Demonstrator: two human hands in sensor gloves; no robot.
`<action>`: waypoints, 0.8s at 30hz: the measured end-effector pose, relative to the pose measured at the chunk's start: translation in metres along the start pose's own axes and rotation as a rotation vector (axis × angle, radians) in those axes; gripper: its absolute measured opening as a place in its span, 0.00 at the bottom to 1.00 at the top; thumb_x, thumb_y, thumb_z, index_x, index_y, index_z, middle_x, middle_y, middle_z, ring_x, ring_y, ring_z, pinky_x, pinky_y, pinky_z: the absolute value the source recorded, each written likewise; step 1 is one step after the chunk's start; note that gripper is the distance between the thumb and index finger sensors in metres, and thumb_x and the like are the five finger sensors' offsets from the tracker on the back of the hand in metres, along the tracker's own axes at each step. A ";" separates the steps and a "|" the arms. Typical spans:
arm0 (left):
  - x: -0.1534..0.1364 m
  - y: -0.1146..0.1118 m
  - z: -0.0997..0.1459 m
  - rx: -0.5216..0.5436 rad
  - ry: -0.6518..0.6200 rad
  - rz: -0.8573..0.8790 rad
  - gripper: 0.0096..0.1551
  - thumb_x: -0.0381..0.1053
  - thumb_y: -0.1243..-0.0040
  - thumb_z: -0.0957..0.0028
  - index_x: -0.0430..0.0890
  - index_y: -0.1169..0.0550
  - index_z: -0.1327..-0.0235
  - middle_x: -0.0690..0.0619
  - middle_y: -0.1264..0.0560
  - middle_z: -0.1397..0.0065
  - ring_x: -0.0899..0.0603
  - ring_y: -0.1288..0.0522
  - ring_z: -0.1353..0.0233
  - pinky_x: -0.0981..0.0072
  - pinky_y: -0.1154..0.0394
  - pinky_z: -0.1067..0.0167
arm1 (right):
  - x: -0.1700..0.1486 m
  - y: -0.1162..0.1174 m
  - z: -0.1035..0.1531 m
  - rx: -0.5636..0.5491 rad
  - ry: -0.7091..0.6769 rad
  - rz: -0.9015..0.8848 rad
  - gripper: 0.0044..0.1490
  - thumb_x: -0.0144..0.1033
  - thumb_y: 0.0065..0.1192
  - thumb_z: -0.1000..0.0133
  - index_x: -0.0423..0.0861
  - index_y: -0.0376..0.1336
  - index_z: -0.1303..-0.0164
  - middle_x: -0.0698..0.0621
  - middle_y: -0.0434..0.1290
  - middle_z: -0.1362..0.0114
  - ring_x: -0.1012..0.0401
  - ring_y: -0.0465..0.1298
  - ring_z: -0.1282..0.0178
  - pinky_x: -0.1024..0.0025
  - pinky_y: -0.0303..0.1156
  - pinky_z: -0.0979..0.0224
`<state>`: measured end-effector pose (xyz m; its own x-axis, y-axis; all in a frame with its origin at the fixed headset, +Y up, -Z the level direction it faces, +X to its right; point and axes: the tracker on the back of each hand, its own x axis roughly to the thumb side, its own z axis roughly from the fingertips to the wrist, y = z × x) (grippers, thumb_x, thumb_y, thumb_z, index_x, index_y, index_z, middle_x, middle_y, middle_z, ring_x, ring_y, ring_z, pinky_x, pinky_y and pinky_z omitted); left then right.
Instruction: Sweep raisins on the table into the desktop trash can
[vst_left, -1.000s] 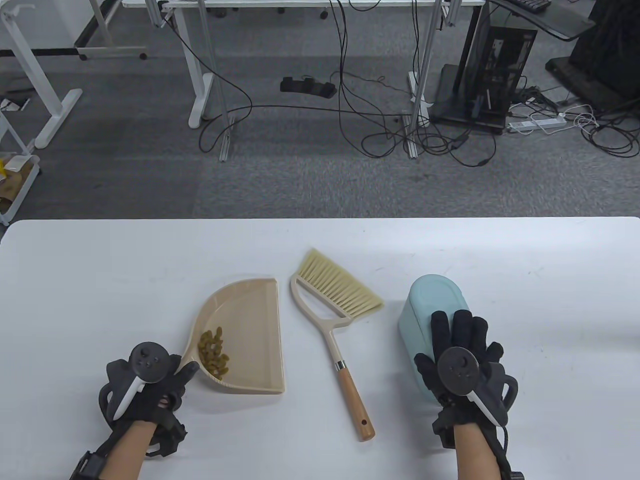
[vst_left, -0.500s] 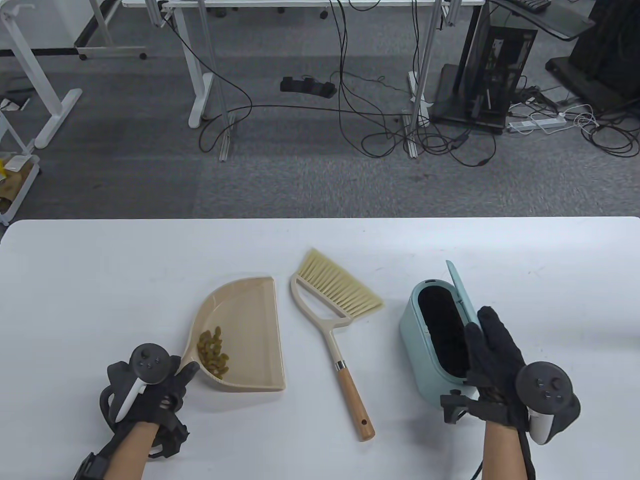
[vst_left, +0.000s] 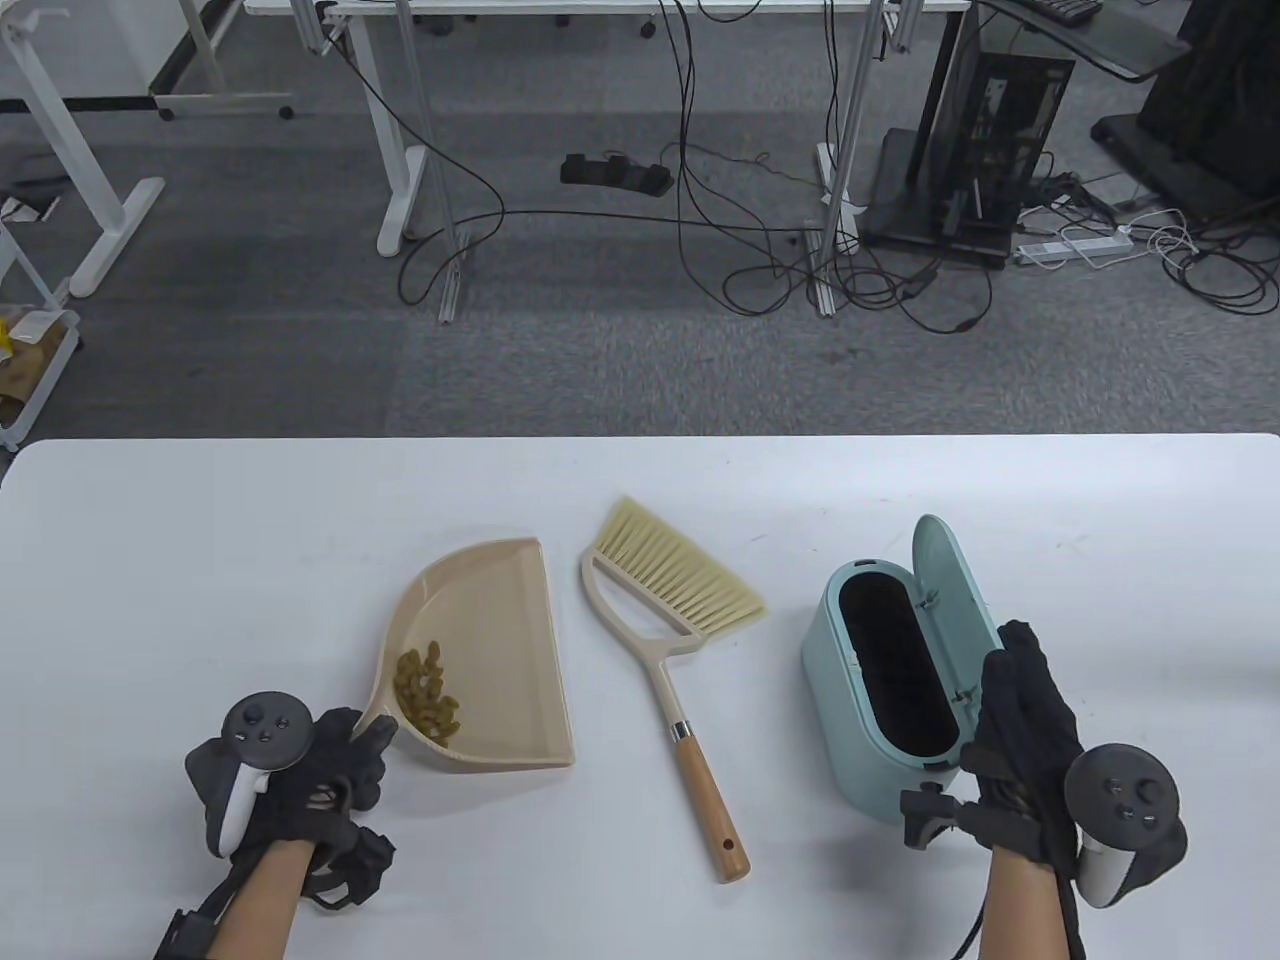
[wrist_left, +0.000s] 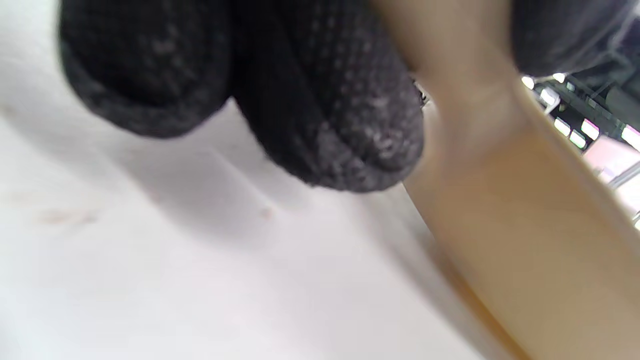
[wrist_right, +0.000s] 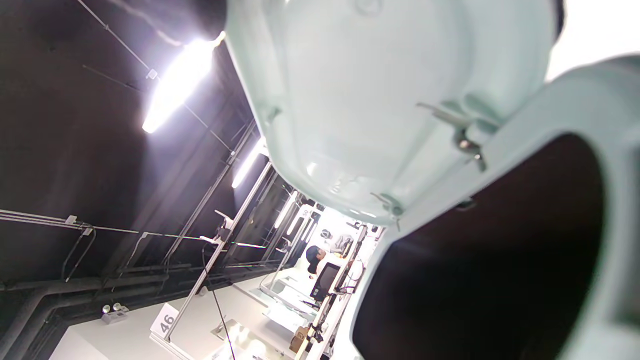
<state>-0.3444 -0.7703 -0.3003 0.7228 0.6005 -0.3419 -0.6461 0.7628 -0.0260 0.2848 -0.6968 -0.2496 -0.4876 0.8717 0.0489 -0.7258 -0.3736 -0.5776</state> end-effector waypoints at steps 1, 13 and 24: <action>0.003 0.001 0.001 -0.001 -0.016 0.035 0.39 0.68 0.46 0.48 0.42 0.27 0.35 0.52 0.16 0.52 0.55 0.13 0.67 0.62 0.17 0.64 | 0.000 0.000 0.000 -0.003 0.001 0.000 0.39 0.55 0.46 0.35 0.40 0.57 0.23 0.38 0.70 0.29 0.39 0.74 0.37 0.43 0.68 0.39; 0.156 -0.003 0.014 -0.044 -0.262 0.202 0.41 0.63 0.44 0.44 0.39 0.37 0.27 0.48 0.19 0.45 0.54 0.13 0.61 0.60 0.18 0.59 | 0.001 0.001 0.001 -0.018 0.007 0.014 0.39 0.56 0.46 0.35 0.41 0.58 0.23 0.38 0.71 0.29 0.39 0.74 0.37 0.42 0.69 0.39; 0.303 -0.064 0.048 0.074 -0.539 0.057 0.44 0.60 0.40 0.44 0.36 0.42 0.26 0.46 0.21 0.42 0.51 0.14 0.58 0.56 0.19 0.56 | 0.001 0.001 0.001 -0.009 0.016 -0.012 0.39 0.56 0.46 0.35 0.41 0.58 0.23 0.37 0.71 0.29 0.39 0.74 0.37 0.42 0.68 0.39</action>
<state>-0.0721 -0.6261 -0.3567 0.7229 0.6645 0.1893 -0.6832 0.7284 0.0518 0.2831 -0.6971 -0.2490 -0.4712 0.8810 0.0432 -0.7271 -0.3603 -0.5843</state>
